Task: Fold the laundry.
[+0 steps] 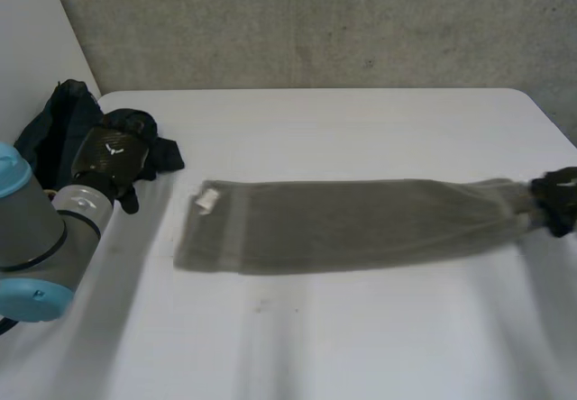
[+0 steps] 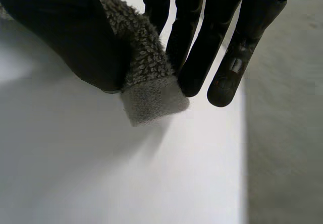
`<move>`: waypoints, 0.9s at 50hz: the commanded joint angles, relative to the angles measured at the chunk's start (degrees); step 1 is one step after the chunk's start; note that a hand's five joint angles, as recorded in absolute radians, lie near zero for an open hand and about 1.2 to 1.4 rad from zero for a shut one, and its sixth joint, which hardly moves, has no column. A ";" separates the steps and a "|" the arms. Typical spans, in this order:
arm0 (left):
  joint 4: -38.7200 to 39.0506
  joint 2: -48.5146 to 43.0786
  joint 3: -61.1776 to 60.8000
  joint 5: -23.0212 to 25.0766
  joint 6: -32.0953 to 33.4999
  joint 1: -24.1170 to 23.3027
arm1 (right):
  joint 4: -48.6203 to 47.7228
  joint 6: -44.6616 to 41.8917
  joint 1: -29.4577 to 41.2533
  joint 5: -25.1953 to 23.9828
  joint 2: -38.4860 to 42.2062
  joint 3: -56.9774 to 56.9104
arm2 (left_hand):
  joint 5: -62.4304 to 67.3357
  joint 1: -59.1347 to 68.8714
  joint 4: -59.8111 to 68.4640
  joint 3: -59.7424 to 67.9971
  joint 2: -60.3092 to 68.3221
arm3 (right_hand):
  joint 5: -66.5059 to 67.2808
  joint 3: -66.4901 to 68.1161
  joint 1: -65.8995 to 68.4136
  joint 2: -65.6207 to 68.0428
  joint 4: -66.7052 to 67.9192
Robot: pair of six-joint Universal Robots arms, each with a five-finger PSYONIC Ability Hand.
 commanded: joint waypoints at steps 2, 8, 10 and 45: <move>-0.27 3.53 -2.79 -0.03 -0.03 -0.03 | 0.07 -14.96 -9.08 0.41 -0.70 -3.47 | -3.05 -0.90 -1.68 -1.96 -1.67 | 13.98 12.32 26.01 12.97 11.97; -0.36 4.76 -4.11 -0.03 -0.20 -0.20 | -1.42 -13.66 -2.35 -0.90 -3.15 -5.84 | -3.05 -0.90 -1.68 -1.96 -1.67 | 13.98 12.32 26.01 12.97 11.97; -0.36 5.38 -4.12 -0.03 -1.08 -0.73 | -2.30 -12.61 2.41 -1.34 -4.65 -6.46 | -3.05 -0.90 -1.68 -1.96 -1.67 | 13.98 12.32 26.01 12.97 11.97; -0.36 -10.43 14.25 -0.82 -11.98 -22.52 | -0.73 14.72 28.64 -1.78 -6.93 2.58 | -3.05 -0.90 -1.68 -1.96 -1.67 | -56.02 -57.68 -43.99 -57.03 -58.03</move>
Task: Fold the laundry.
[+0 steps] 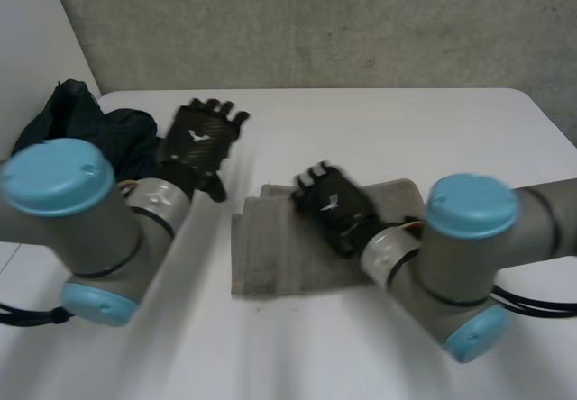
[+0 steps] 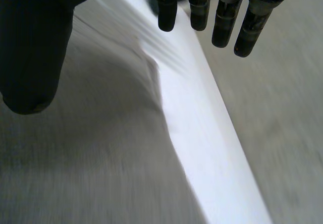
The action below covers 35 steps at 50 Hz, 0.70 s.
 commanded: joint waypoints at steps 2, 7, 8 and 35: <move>-0.20 -8.49 6.89 0.03 -1.45 -6.73 | 4.82 19.67 -14.38 -2.49 -12.96 11.52 | -3.05 -0.90 -1.68 -1.96 -1.67 | -3.89 -2.20 -1.51 -2.56 -3.28; -2.39 -12.63 9.44 -0.23 -1.46 -7.79 | 5.44 19.08 -18.35 -5.23 -14.12 17.07 | -3.05 -0.90 -1.68 -1.96 -1.67 | -3.89 -2.20 -1.51 -2.56 -3.28; -3.18 -13.16 9.80 -0.40 -1.46 -7.88 | 5.53 18.55 -19.05 -5.23 -14.03 17.69 | -3.05 -0.90 -1.68 -1.96 -1.67 | -3.89 -2.20 -1.51 -2.56 -3.28; -11.53 -4.38 4.27 -6.38 -1.54 -5.78 | 9.05 6.86 -24.78 -2.77 -12.62 15.24 | -3.05 -0.90 -1.68 -1.96 -1.67 | 66.11 67.80 68.49 67.44 66.72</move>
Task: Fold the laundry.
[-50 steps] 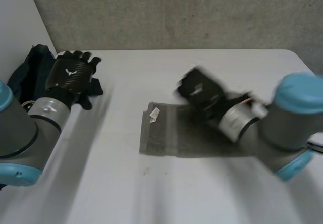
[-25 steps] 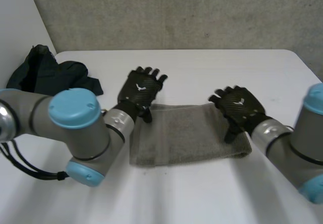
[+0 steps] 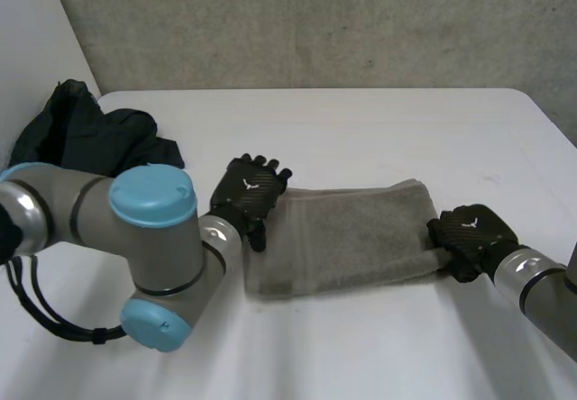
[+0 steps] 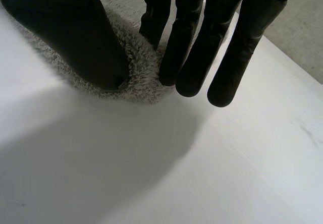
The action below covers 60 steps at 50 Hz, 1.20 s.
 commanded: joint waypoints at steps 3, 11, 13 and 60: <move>-1.58 9.06 -5.53 -3.61 -0.44 3.82 | 3.06 -3.58 4.00 4.10 -4.21 -8.31 | -3.05 -0.90 -1.68 -1.96 -1.66 | 14.05 12.31 28.92 13.13 11.94; -1.31 13.02 -7.20 -7.30 -0.62 6.10 | 2.89 -2.78 23.69 3.84 -2.03 -18.60 | -3.05 -0.90 -1.68 -1.96 -1.66 | 14.05 12.31 28.92 13.13 11.94; -1.23 13.19 -7.29 -7.65 -1.23 6.28 | 2.71 -3.05 27.99 3.32 1.57 -19.92 | -3.05 -0.90 -1.68 -1.96 -1.66 | 14.05 12.31 28.92 13.13 11.94; -12.82 -6.14 11.61 2.11 -13.63 -2.95 | 11.06 24.46 17.02 5.60 6.60 -25.29 | -1.32 0.82 0.05 -0.23 0.06 | -55.95 -57.69 -41.08 -56.87 -58.06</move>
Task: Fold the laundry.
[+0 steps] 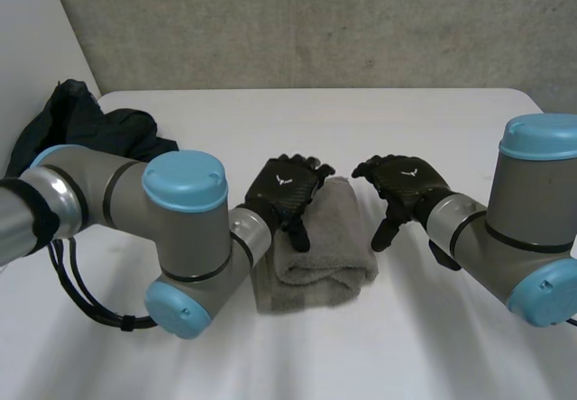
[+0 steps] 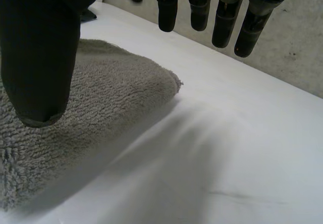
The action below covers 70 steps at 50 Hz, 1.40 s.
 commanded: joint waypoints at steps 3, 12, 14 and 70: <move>-7.85 -1.30 1.21 -5.80 2.45 0.82 | 0.05 0.57 0.67 -2.51 0.45 -1.94 | -1.49 0.65 -0.12 -0.40 -0.11 | -3.89 -2.29 -1.61 -2.61 -3.31; -9.96 -1.30 0.77 -12.92 10.80 0.56 | 2.77 0.66 3.13 -3.31 4.93 -5.98 | -2.00 0.15 -0.63 -0.90 -0.61 | -3.89 -2.29 -1.61 -2.61 -3.31; -10.05 -1.21 0.77 -13.54 11.07 0.38 | 3.65 0.39 3.92 -3.22 7.04 -7.39 | -2.00 0.15 -0.63 -0.91 -0.61 | -3.89 -2.29 -1.61 -2.61 -3.31; -13.74 27.00 -3.80 14.75 -6.16 14.18 | -1.26 11.98 -2.06 -3.83 -2.02 12.65 | -2.17 -0.02 -0.80 -1.07 -0.78 | -3.89 -2.29 -1.61 -2.61 -3.31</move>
